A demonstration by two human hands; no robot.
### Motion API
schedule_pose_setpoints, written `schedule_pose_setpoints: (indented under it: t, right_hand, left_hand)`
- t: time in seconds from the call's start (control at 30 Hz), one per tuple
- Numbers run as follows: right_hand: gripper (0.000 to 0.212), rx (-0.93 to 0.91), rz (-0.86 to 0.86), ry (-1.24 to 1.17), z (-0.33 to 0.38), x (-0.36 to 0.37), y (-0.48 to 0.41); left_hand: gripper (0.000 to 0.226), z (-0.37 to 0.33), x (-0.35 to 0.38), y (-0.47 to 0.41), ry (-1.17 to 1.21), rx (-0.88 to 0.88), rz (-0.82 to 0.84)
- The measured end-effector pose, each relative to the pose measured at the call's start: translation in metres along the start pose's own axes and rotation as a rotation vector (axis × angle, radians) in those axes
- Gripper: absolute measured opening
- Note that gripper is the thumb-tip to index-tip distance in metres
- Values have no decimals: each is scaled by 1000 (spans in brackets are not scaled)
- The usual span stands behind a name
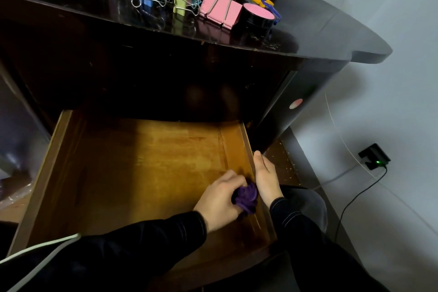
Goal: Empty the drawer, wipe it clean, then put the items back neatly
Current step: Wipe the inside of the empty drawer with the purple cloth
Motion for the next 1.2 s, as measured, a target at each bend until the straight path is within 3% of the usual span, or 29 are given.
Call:
schedule_pose_setpoints:
  t: [0.07, 0.27, 0.5, 0.67, 0.73, 0.9, 1.0, 1.13, 1.2]
  right_hand:
    - [38, 14, -4, 3, -1, 0, 0]
    - [42, 4, 13, 14, 3, 1, 2]
    - [39, 13, -9, 22, 3, 0, 2]
    - [42, 7, 6, 13, 3, 1, 3]
    - [43, 8, 2, 17, 4, 1, 3]
    - [39, 31, -12, 19, 4, 0, 3]
    - [39, 37, -12, 13, 3, 0, 4]
    - [40, 31, -18, 30, 5, 0, 5]
    - [41, 43, -9, 21, 5, 1, 5]
  left_hand:
    - [18, -1, 2, 1, -17, 22, 33]
    - [14, 13, -25, -23, 25, -109, -133]
    - [21, 5, 17, 2, 41, 28, 211]
    - [15, 24, -13, -20, 28, -140, -22]
    - [15, 28, -10, -18, 21, -166, -43]
    - [19, 23, 36, 7, -63, -51, 253]
    - [20, 34, 22, -5, -67, -136, 151]
    - [35, 62, -11, -22, 11, -377, -84]
    - [35, 63, -4, -20, 14, -406, -55]
Point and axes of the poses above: each hand's wrist, its own y-axis away from the middle knuckle, its own x-axis out of the palm, z = x × y, the point moved 7 cm from there along -y, towards the middle knuckle, and after that the axes turned 7 degrees about z, right-handed, at the moved point
